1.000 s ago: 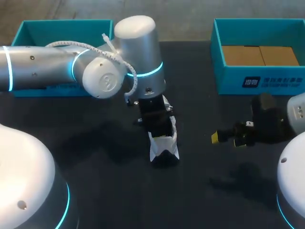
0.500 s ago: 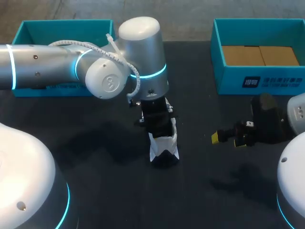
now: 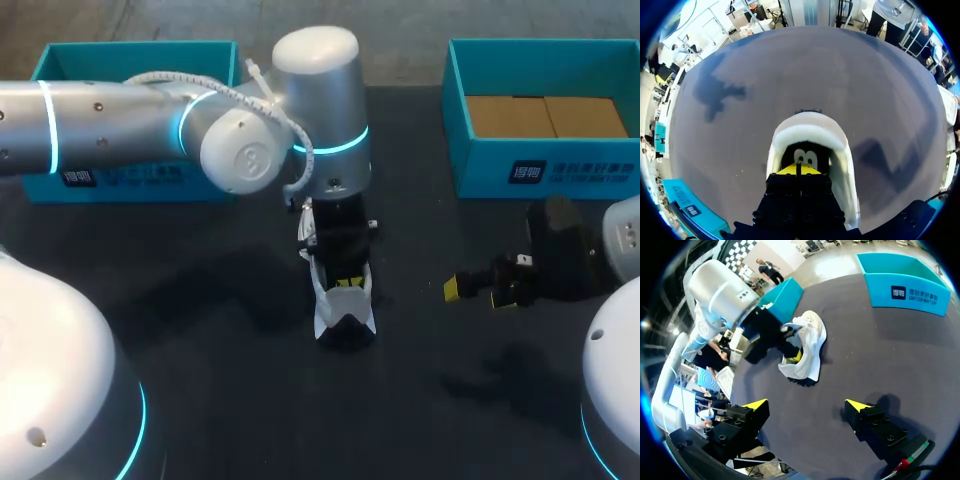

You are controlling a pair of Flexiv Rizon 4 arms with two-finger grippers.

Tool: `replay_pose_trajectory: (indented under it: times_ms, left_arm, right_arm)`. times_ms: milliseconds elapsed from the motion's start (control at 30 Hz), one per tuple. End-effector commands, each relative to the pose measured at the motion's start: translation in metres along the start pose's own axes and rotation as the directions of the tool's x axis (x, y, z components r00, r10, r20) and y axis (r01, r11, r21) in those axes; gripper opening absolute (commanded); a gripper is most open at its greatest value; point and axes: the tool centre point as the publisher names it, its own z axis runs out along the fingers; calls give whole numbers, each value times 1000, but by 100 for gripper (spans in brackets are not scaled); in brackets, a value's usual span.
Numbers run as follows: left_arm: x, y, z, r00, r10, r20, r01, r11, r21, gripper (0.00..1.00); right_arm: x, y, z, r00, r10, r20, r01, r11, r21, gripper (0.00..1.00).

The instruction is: Take the shoe out of the shoebox, open the shoe tongue, remove and reinsert the insole, then place the shoe into the shoebox

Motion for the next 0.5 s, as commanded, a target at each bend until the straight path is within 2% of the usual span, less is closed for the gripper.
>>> replay_pose_trajectory:
  times_ms: [33,367,500]
  left_arm:
    - [3,-3,-10,1000,6,-9,-6,1000,-21,0]
    - [6,11,24,998,3,-66,-4,1000,-24,0]
    - [6,11,31,997,-1,-72,0,1000,-17,0]
  right_arm:
    - [2,-2,-1,1000,1,5,-1,1000,-1,100]
    - [2,-2,-1,1000,1,5,-1,1000,-1,100]
    - [2,-2,-1,1000,1,5,-1,1000,-1,100]
